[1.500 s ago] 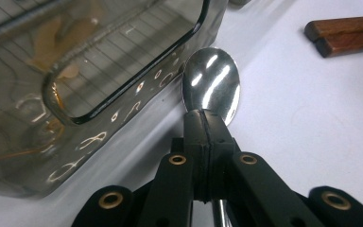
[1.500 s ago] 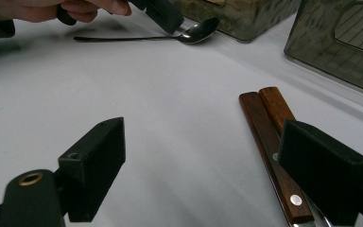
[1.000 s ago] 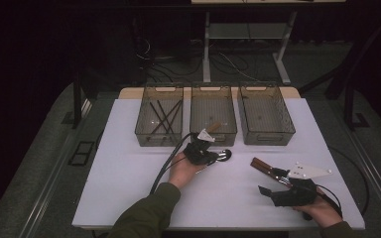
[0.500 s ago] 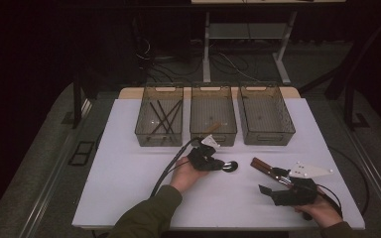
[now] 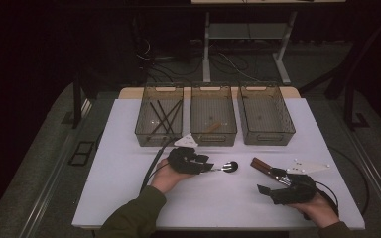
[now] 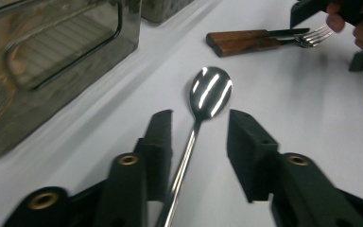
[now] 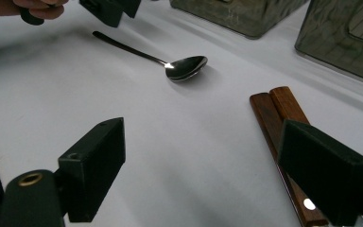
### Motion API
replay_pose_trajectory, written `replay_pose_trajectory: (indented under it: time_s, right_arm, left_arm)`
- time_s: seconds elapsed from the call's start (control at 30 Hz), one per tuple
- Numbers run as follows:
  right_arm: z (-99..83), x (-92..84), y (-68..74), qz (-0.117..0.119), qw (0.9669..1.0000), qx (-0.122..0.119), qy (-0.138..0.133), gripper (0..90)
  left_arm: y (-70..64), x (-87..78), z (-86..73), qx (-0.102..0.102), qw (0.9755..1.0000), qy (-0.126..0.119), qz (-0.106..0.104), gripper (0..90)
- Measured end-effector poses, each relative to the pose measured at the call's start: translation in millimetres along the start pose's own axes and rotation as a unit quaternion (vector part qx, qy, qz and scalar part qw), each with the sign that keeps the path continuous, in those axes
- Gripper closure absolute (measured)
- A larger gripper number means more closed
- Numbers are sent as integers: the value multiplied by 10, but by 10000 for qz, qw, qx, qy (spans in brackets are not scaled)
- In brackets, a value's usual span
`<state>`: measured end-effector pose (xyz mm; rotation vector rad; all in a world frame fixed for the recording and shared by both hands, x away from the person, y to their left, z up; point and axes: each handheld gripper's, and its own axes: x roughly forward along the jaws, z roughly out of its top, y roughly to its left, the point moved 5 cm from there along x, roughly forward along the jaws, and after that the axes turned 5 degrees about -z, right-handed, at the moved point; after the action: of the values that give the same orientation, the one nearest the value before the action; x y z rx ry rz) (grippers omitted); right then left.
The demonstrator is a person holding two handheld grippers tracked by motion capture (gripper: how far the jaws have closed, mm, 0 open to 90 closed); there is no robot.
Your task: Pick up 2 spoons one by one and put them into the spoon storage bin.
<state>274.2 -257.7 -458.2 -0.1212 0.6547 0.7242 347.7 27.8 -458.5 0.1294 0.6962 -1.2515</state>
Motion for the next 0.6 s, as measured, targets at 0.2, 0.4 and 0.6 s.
replay_pose_trajectory:
  time_s: [0.2,0.4,0.6]
  right_arm:
    - [68,57,30,9,9997,74,253,155]
    - [190,188,59,145,9994,161,266,161]
    - [303,348,86,143,9994,57,324,164]
  left_arm:
    - [-101,-220,-198,193,9996,-75,175,441]
    - [-188,-432,-359,190,9987,-212,426,371]
    - [-214,-596,-468,189,9973,-412,576,246]
